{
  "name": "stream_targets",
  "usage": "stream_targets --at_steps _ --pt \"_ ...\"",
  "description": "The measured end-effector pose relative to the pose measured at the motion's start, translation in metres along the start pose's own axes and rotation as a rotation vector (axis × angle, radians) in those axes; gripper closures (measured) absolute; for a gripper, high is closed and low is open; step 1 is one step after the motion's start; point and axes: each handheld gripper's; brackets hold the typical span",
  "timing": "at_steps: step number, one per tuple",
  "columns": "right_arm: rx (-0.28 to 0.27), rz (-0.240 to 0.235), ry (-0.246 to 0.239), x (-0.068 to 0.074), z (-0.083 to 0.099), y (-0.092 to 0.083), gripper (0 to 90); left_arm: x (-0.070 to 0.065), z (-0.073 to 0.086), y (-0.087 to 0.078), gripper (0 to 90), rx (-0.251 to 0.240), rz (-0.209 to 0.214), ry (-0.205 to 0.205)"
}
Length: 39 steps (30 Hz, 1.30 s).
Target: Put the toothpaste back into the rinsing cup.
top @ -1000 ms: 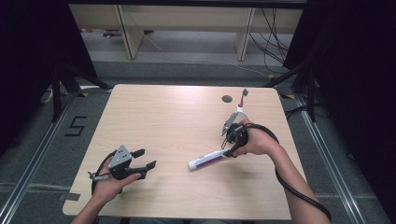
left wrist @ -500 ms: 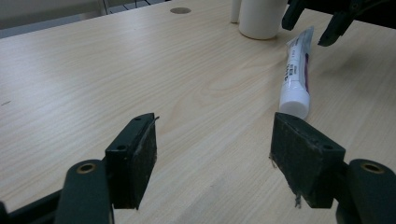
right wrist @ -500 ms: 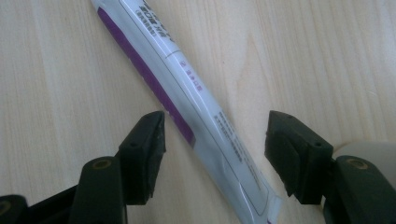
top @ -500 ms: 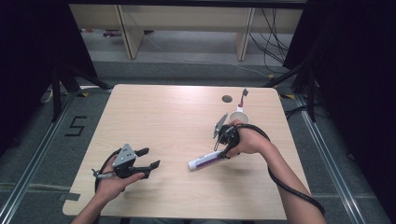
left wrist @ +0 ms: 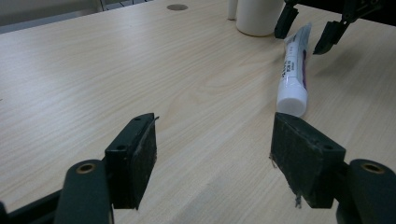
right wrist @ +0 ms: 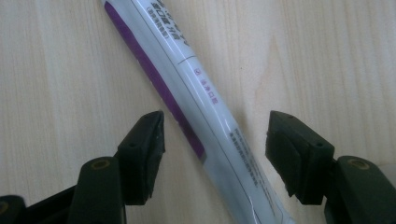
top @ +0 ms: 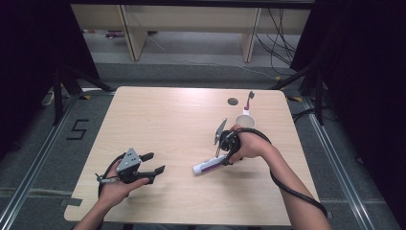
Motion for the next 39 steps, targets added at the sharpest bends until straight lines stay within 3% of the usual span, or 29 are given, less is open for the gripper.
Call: stream_targets --at_steps 3,4,6,7,9,11,12,14,21,31,32,33,34,38,39 --pt "0.007 -0.007 -0.025 -0.001 -0.001 0.003 38.5 0.0 0.0 0.0 31.2 0.001 0.0 -0.001" --pt "0.023 -0.007 -0.007 0.0 -0.001 0.003 38.7 0.0 0.0 0.0 31.2 0.001 0.001 -0.001" --pt "0.027 -0.015 -0.051 -0.002 -0.002 0.005 39.2 -0.001 0.0 0.0 31.2 0.01 -0.005 0.001" --pt "0.041 -0.019 -0.035 -0.001 -0.002 0.005 39.4 -0.001 0.0 0.0 31.2 0.01 -0.005 0.001" --pt "0.047 -0.013 -0.093 -0.003 -0.003 0.007 39.9 -0.001 0.001 0.001 31.2 0.005 0.0 0.0" --pt "0.073 -0.013 -0.088 -0.001 -0.005 0.008 40.9 -0.001 0.001 0.0 31.2 0.014 -0.006 0.002" --pt "0.072 -0.016 -0.121 -0.003 -0.006 0.01 41.6 -0.002 0.001 0.0 31.2 0.015 -0.006 0.001" --pt "0.093 -0.014 -0.122 -0.002 -0.008 0.011 42.9 -0.001 0.002 0.001 31.2 0.012 -0.004 -0.002" --pt "0.153 -0.011 -0.227 0.0 -0.014 0.015 45.0 -0.001 0.003 0.001 31.2 0.007 0.002 -0.006" --pt "0.18 -0.033 -0.234 -0.001 -0.016 0.019 45.8 -0.002 0.003 0.002 31.1 0.005 0.004 -0.007" --pt "0.172 -0.027 -0.261 -0.003 -0.016 0.02 46.0 -0.002 0.003 0.002 31.2 0.005 0.004 -0.007" --pt "0.181 -0.035 -0.243 -0.002 -0.017 0.019 46.4 -0.002 0.003 0.002 31.2 0.004 0.004 -0.007" --pt "0.168 -0.034 -0.274 -0.004 -0.016 0.021 46.9 -0.002 0.003 0.002 31.1 0.004 0.004 -0.007" --pt "0.199 -0.05 -0.247 -0.002 -0.018 0.021 48.5 -0.002 0.003 0.002 31.2 0.006 0.004 -0.007" --pt "0.194 -0.049 -0.271 -0.004 -0.018 0.022 49.2 -0.002 0.003 0.002 31.2 0.006 0.004 -0.007"
Point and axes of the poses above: each handheld gripper's, and its own axes: y roughly forward along the jaws, z roughly out of its underside, x roughly to its left, and after that the axes turned 2 degrees about -y, right-handed
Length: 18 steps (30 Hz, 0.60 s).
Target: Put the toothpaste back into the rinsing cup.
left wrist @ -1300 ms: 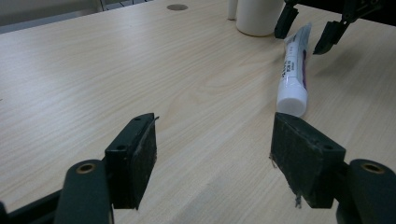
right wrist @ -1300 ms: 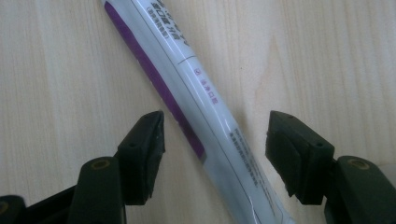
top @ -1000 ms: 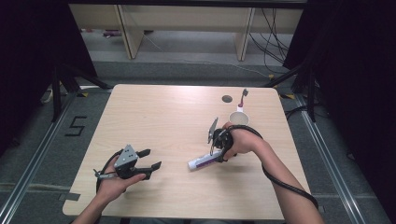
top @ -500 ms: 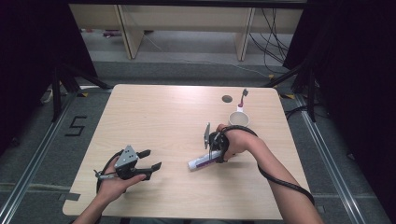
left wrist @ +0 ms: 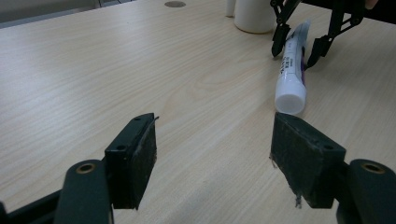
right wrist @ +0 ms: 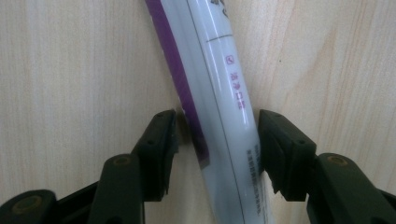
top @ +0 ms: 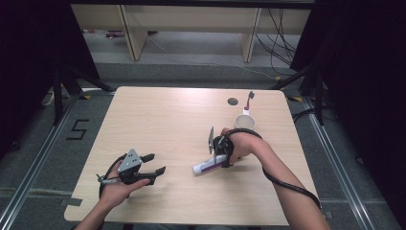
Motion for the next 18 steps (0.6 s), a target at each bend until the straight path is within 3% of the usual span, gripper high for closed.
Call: stream_targets --at_steps 7,9,10,15,18 --pt "0.007 -0.003 -0.01 -0.003 -0.0005 0.0005 53.0 0.0005 -0.0002 -0.001 31.2 0.003 -0.008 0.001" --pt "0.018 -0.008 0.01 -0.0016 -0.0013 0.0002 53.6 0.0007 -0.0003 -0.0012 31.2 0.002 -0.008 0.001" --pt "0.009 0.003 -0.01 -0.0028 -0.0006 0.0015 53.9 0.0006 -0.0002 -0.0012 31.1 0.001 -0.007 0.0" --pt "0.006 -0.011 0.015 -0.0016 -0.0002 0.0021 55.7 0.0004 -0.0001 -0.0011 31.2 0.003 -0.007 0.001" --pt "0.01 -0.015 -0.006 -0.0019 -0.0002 0.0022 58.7 0.0005 -0.0003 -0.0009 31.2 0.002 -0.007 0.002"
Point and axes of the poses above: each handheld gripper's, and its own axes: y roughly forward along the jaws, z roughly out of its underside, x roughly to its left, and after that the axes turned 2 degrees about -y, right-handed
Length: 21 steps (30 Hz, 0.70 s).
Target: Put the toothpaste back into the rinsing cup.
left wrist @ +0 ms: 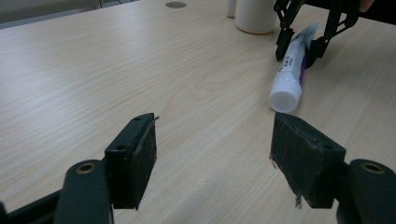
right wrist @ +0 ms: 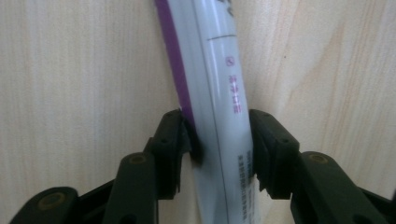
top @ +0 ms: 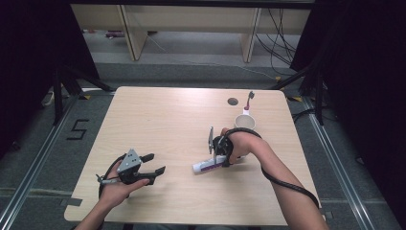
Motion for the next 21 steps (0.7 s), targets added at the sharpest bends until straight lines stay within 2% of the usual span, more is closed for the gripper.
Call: stream_targets --at_steps 2,4,6,9,10,11,12,13,14,15,17,18,21 --pt "-0.003 -0.024 0.023 0.002 0.0 0.0 60.8 0.0 0.0 0.0 31.2 0.0 0.0 0.001" --pt "0.01 -0.011 0.02 0.003 -0.001 -0.001 62.7 0.0 0.0 0.001 31.2 -0.005 0.008 -0.001" --pt "0.009 -0.013 0.04 0.004 -0.001 -0.001 64.5 -0.001 0.0 0.001 31.1 -0.003 0.01 0.0" --pt "0.0 -0.022 0.078 0.006 0.0 -0.001 67.9 -0.001 0.0 0.002 31.2 0.0 0.013 0.002" --pt "0.004 -0.033 0.112 0.007 -0.001 -0.002 69.5 -0.001 0.0 0.001 31.2 0.002 0.014 0.004" --pt "0.004 -0.031 0.122 0.009 -0.001 -0.003 71.6 -0.001 -0.001 0.001 31.2 0.004 0.014 0.006" --pt "-0.015 -0.028 0.104 0.008 0.001 -0.002 72.6 -0.002 -0.001 0.001 31.2 0.011 0.01 0.01" --pt "-0.008 -0.036 0.139 0.01 0.001 -0.004 73.2 -0.002 -0.001 0.002 31.2 0.011 0.013 0.013" --pt "-0.016 -0.036 0.144 0.011 0.002 -0.004 73.9 -0.002 -0.002 0.002 31.2 0.013 0.013 0.015" --pt "-0.025 -0.039 0.121 0.01 0.003 -0.003 74.4 -0.002 -0.002 0.002 31.3 0.013 0.017 0.018" --pt "-0.024 -0.024 0.15 0.013 0.003 -0.004 75.1 -0.004 -0.003 0.003 31.3 0.01 0.021 0.02" --pt "-0.038 -0.028 0.131 0.012 0.005 -0.002 75.2 -0.004 -0.004 0.004 31.3 0.009 0.026 0.021" --pt "-0.031 -0.034 0.143 0.015 0.005 -0.004 75.5 -0.005 -0.005 0.005 31.3 0.014 0.04 0.033"
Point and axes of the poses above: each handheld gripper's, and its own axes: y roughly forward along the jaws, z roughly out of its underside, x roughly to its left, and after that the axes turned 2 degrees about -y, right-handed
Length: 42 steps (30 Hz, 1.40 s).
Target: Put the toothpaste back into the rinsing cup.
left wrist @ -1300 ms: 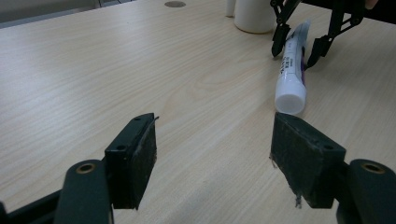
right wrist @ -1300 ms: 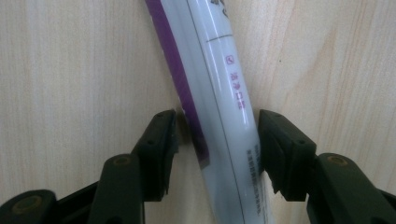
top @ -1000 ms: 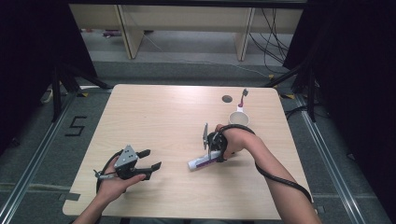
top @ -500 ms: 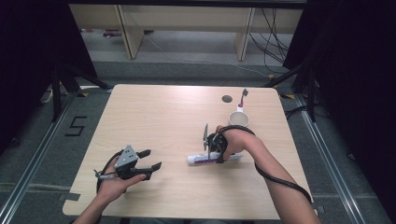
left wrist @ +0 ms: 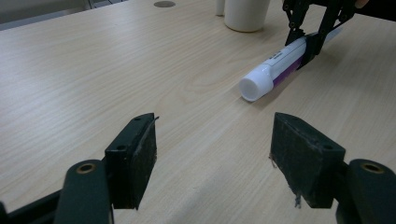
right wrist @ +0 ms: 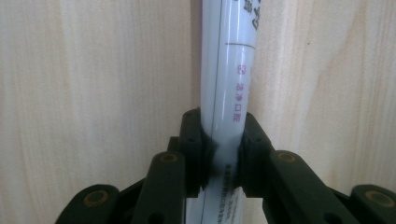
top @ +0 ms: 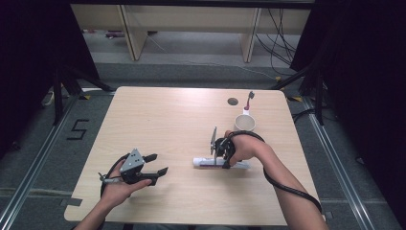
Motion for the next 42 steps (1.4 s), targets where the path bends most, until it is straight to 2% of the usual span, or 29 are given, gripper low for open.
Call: stream_targets --at_steps 3,5,6,8,9,11,12,13,15,16,17,19,21,23,24,25,26,27,28,29,30,32,33,34,36,37,38,39,42 --pt "-0.012 -0.005 0.008 0.003 0.002 -0.003 75.7 -0.002 -0.002 0.002 31.8 0.02 0.015 0.028" --pt "-0.026 -0.006 -0.012 0.004 0.004 -0.006 75.7 -0.003 -0.004 0.004 32.6 0.033 0.037 0.049" --pt "-0.02 -0.005 0.01 0.008 0.004 -0.009 75.7 -0.004 -0.006 0.004 32.7 0.036 0.044 0.051" --pt "-0.02 -0.013 -0.019 0.009 0.004 -0.012 75.7 -0.006 -0.009 0.006 32.7 0.051 0.058 0.062" --pt "-0.021 -0.012 0.001 0.013 0.005 -0.014 75.7 -0.008 -0.01 0.009 32.7 0.048 0.074 0.066" --pt "-0.029 -0.005 -0.021 0.016 0.006 -0.016 75.7 -0.009 -0.013 0.012 32.6 0.06 0.083 0.087" --pt "-0.03 -0.01 -0.019 0.018 0.006 -0.018 75.7 -0.011 -0.014 0.014 32.6 0.058 0.096 0.084" --pt "-0.047 -0.008 -0.044 0.018 0.007 -0.019 75.7 -0.012 -0.016 0.015 32.6 0.068 0.1 0.099" --pt "-0.033 -0.016 -0.019 0.024 0.006 -0.022 75.8 -0.016 -0.017 0.019 32.6 0.067 0.116 0.101" --pt "-0.042 -0.014 -0.043 0.023 0.007 -0.022 75.8 -0.018 -0.018 0.021 32.8 0.073 0.127 0.104" --pt "-0.034 -0.016 -0.028 0.026 0.006 -0.024 75.8 -0.02 -0.018 0.023 33.1 0.076 0.141 0.108" --pt "-0.029 -0.011 -0.053 0.028 0.006 -0.027 75.8 -0.025 -0.021 0.029 33.4 0.083 0.154 0.126" --pt "-0.023 -0.023 -0.039 0.031 0.004 -0.03 75.8 -0.028 -0.023 0.032 33.5 0.095 0.169 0.148" --pt "-0.038 -0.017 -0.073 0.033 0.003 -0.031 75.8 -0.033 -0.026 0.038 33.5 0.099 0.191 0.158" --pt "-0.034 -0.023 -0.061 0.036 0.001 -0.034 75.8 -0.035 -0.027 0.041 33.4 0.098 0.199 0.163" --pt "-0.048 -0.016 -0.089 0.035 0.001 -0.034 75.8 -0.037 -0.029 0.042 33.4 0.104 0.209 0.17" --pt "-0.043 -0.02 -0.073 0.039 -0.001 -0.036 75.8 -0.037 -0.03 0.043 33.4 0.116 0.218 0.186" --pt "-0.049 -0.014 -0.108 0.037 -0.001 -0.035 75.8 -0.039 -0.031 0.046 33.4 0.11 0.226 0.189" --pt "-0.034 -0.02 -0.079 0.042 -0.003 -0.038 75.8 -0.039 -0.032 0.048 33.4 0.125 0.239 0.209" --pt "-0.047 -0.027 -0.101 0.041 -0.004 -0.037 75.8 -0.041 -0.033 0.05 33.4 0.12 0.242 0.204" --pt "-0.04 -0.029 -0.093 0.043 -0.005 -0.038 75.8 -0.042 -0.034 0.051 33.6 0.128 0.253 0.22" --pt "-0.048 -0.022 -0.134 0.043 -0.008 -0.038 75.8 -0.044 -0.035 0.056 34.2 0.136 0.274 0.229" --pt "-0.045 -0.024 -0.115 0.045 -0.009 -0.038 75.8 -0.043 -0.035 0.057 35.0 0.142 0.287 0.245" --pt "-0.043 -0.022 -0.132 0.044 -0.01 -0.038 75.8 -0.045 -0.035 0.059 36.3 0.138 0.288 0.231" --pt "-0.035 -0.022 -0.124 0.046 -0.012 -0.04 75.8 -0.044 -0.035 0.063 38.4 0.15 0.298 0.226" --pt "-0.048 -0.021 -0.133 0.046 -0.014 -0.04 75.8 -0.044 -0.034 0.065 39.3 0.141 0.31 0.217" --pt "-0.05 -0.022 -0.146 0.046 -0.014 -0.04 75.8 -0.045 -0.034 0.065 39.8 0.145 0.307 0.221" --pt "-0.05 -0.033 -0.13 0.048 -0.015 -0.04 75.8 -0.045 -0.034 0.067 40.0 0.145 0.325 0.219" --pt "-0.047 -0.024 -0.147 0.048 -0.019 -0.041 75.8 -0.046 -0.035 0.068 43.4 0.129 0.331 0.238"
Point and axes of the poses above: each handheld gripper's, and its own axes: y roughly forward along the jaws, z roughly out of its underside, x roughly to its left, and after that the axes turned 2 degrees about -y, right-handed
